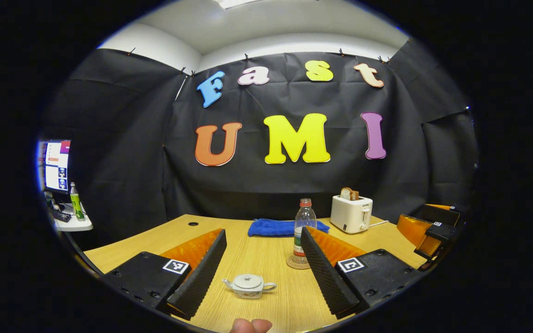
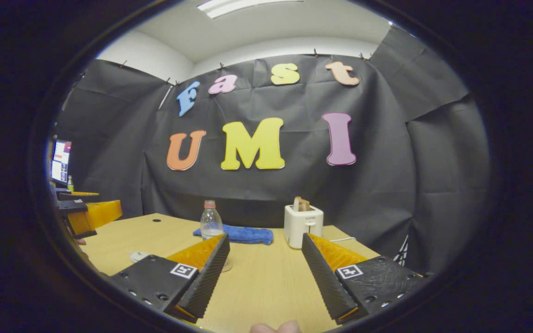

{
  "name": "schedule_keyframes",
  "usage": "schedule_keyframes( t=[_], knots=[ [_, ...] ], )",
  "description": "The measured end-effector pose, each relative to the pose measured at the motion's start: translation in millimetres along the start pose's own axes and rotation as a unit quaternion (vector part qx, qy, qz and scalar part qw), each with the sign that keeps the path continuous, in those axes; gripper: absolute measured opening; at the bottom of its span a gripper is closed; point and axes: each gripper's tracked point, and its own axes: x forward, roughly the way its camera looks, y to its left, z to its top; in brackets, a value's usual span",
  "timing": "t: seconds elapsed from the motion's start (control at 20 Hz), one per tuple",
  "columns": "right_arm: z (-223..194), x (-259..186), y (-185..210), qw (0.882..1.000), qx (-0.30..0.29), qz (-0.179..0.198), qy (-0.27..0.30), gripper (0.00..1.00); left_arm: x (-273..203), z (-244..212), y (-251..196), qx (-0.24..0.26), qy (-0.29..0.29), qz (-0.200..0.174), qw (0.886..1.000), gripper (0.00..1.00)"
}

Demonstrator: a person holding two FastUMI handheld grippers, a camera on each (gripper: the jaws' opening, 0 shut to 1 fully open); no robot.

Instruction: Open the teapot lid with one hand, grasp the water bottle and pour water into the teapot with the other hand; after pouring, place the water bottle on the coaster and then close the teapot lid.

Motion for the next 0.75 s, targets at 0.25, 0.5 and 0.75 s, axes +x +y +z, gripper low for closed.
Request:
schedule_keyframes(
  t=[0.25, 0.5, 0.75],
  knots=[
    [10, -12, 9, 1.000, -0.018, -0.003, -0.009, 0.94, -2, -7, -9, 0.003, 0.013, -0.011, 1.000, 1.00],
    [7, -10, 15, 1.000, -0.016, -0.004, -0.008, 0.94, -5, 2, -6, 0.018, -0.002, -0.009, 1.000, 1.00],
    [3, -10, 20, 1.000, -0.019, -0.007, -0.007, 0.94, -6, 5, 6, 0.010, -0.005, -0.005, 1.000, 1.00]
  ],
)
